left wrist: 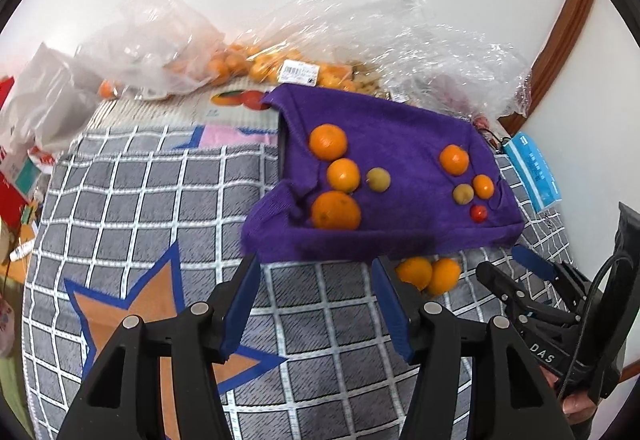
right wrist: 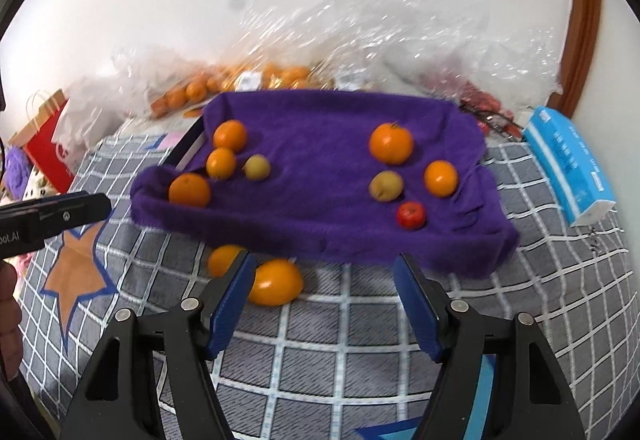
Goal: Organize fruits
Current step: 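Grasp a large orange fruit with the right gripper while the left gripper grasps a mandarin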
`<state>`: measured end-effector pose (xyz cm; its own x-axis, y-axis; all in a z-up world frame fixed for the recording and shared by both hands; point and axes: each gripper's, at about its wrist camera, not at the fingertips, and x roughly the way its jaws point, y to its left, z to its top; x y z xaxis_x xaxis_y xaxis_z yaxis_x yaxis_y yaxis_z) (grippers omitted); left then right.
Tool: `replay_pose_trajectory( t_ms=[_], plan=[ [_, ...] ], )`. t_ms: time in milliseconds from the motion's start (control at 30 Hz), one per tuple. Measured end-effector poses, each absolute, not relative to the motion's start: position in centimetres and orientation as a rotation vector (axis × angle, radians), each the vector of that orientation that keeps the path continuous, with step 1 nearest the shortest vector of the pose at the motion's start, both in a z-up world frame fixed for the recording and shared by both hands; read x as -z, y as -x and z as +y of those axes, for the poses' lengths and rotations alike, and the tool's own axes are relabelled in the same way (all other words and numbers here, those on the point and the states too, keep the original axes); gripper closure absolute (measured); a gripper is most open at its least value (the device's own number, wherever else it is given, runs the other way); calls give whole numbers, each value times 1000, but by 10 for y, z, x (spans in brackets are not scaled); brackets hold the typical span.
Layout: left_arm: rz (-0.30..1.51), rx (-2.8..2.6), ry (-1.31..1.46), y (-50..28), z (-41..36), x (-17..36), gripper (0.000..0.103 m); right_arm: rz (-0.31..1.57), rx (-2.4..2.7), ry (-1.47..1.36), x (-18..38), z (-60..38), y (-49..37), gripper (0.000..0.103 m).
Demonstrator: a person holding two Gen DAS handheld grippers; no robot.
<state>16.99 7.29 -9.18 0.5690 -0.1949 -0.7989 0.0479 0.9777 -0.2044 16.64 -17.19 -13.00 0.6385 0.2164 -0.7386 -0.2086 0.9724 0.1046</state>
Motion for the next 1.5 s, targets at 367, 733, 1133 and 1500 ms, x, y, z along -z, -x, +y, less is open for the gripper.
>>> replay_pose_trajectory(
  t_ms=[367,733,1133,1500],
  plan=[
    [970,132,161,-166,85,105,47,914,-276,-60,156,-157,-179,52],
    [984,141,174,-165,84,111,47,966,-323,-62,168,-138,-191,62],
    [999,162,178,-163,72,115,47,946,-329,97,162,-161,-170,62],
    [1013,172,169,-167,60,117,47,929,-353,45,168,-156,-174,53]
  ],
)
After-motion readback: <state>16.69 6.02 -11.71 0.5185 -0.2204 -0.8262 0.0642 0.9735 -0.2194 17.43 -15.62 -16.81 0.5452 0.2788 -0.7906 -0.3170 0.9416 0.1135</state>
